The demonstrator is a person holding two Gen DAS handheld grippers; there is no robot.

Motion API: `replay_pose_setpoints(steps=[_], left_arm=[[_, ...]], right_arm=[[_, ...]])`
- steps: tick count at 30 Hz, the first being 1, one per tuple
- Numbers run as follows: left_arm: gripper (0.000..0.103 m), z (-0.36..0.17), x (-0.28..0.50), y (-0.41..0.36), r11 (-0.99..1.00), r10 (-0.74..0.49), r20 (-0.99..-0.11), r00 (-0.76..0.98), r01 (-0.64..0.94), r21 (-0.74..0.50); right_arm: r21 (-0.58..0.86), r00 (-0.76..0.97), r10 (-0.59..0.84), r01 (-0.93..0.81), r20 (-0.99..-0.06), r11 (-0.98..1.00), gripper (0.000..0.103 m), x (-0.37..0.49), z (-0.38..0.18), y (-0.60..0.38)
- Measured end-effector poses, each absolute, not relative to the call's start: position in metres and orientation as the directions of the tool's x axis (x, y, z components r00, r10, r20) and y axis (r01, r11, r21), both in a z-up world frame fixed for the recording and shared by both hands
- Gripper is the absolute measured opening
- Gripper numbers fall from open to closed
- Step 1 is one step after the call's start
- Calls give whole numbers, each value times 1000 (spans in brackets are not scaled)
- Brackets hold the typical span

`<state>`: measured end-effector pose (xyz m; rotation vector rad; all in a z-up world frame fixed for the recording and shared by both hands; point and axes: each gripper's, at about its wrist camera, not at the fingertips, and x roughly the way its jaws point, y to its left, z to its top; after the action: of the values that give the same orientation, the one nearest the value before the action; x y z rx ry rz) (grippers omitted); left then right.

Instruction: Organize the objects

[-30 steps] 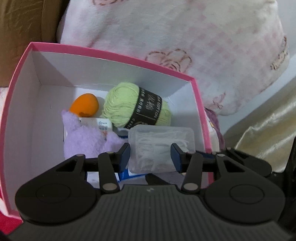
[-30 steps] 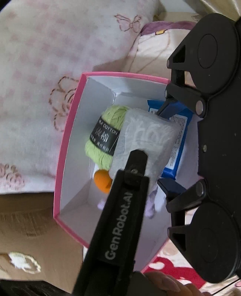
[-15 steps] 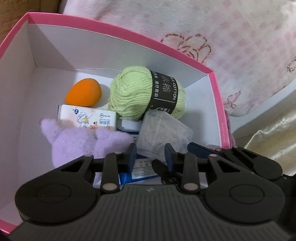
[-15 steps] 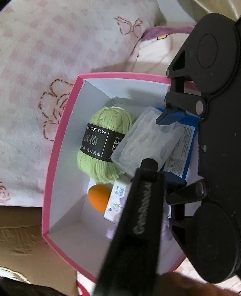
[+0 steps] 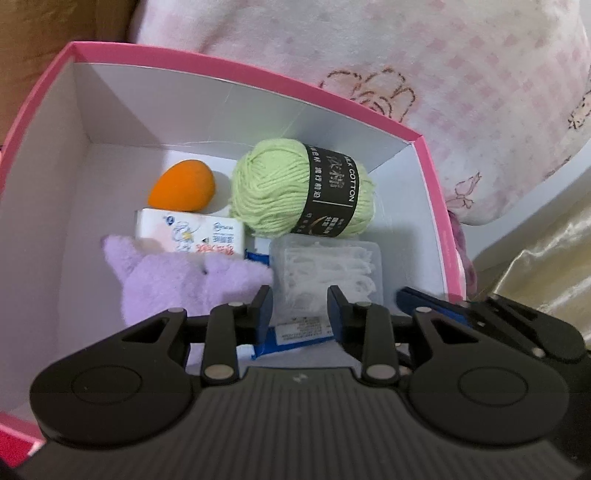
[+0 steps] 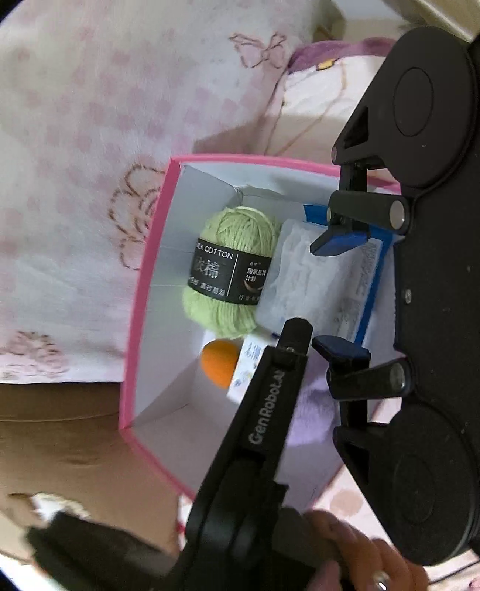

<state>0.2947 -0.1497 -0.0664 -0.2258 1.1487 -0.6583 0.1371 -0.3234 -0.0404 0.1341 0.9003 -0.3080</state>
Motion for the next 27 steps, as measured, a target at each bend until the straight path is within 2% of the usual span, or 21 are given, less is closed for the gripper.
replay_pose_setpoints(steps=[10,16,22,27], left_arm=[[36,-20,263,-138,800,-538,-781,317,482,-356],[38,2,241,-122,812,-507,-808,299,481,-331],[42,36,205,-109,811,-445,-841,307,536,-234],[47,52,174,-95,789,-459,-844,276,564,-244]], right_arm=[[33,657,-203,329,-726,944,63,92,-5,-308],[15,665,-210,316,-717,949,64,73,15,-296],[-14,681,-212,285,-701,959,64,44,43,-270],[-19,699,-231,297,-677,955,66,19,60,-251]])
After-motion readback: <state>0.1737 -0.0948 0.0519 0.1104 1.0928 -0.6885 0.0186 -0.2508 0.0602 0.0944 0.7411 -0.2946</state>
